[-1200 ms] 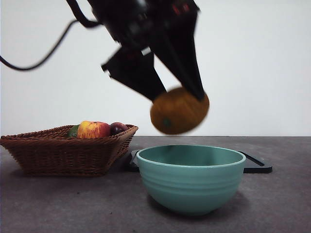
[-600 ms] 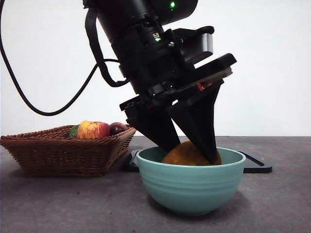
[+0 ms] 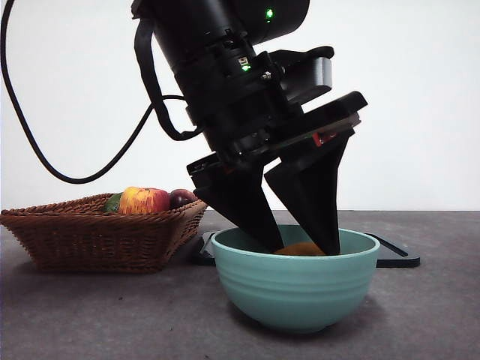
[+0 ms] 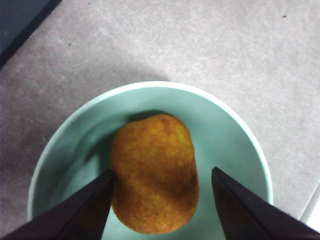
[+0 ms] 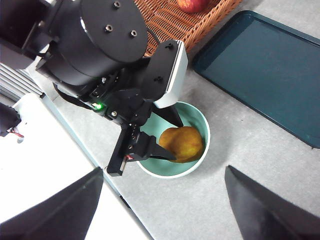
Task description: Pick up the wifruite, put it on the bowl, pick up the plate, put it on desk
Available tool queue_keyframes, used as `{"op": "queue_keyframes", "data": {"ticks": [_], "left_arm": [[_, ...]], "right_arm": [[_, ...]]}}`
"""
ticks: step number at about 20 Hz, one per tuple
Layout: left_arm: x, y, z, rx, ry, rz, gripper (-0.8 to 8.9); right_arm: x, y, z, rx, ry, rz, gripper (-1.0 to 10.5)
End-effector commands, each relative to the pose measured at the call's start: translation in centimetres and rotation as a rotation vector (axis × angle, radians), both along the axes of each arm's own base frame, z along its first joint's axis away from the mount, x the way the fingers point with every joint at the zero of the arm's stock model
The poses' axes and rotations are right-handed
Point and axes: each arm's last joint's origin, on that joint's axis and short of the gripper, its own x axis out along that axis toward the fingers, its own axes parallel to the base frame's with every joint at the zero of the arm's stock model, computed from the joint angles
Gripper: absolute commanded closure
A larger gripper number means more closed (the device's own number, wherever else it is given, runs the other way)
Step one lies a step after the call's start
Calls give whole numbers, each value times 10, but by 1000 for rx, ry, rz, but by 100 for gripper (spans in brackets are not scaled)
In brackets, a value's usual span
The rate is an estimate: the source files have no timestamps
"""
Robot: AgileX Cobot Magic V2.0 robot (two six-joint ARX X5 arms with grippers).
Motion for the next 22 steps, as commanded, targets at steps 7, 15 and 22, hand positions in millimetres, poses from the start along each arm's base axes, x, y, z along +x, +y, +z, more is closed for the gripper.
{"op": "queue_keyframes", "data": {"ticks": [7,15,22], "left_arm": [[-11,20,87,-239,-136,48,498],[-17,117,166,-397,-281,265,501],[-43,186,170,-374,-329,430,501]], "right_arm": [[1,1,5,10,-14,1,559],[1,1,5,10,-14,1,559],[1,1,5,10,-14,1,559]]}}
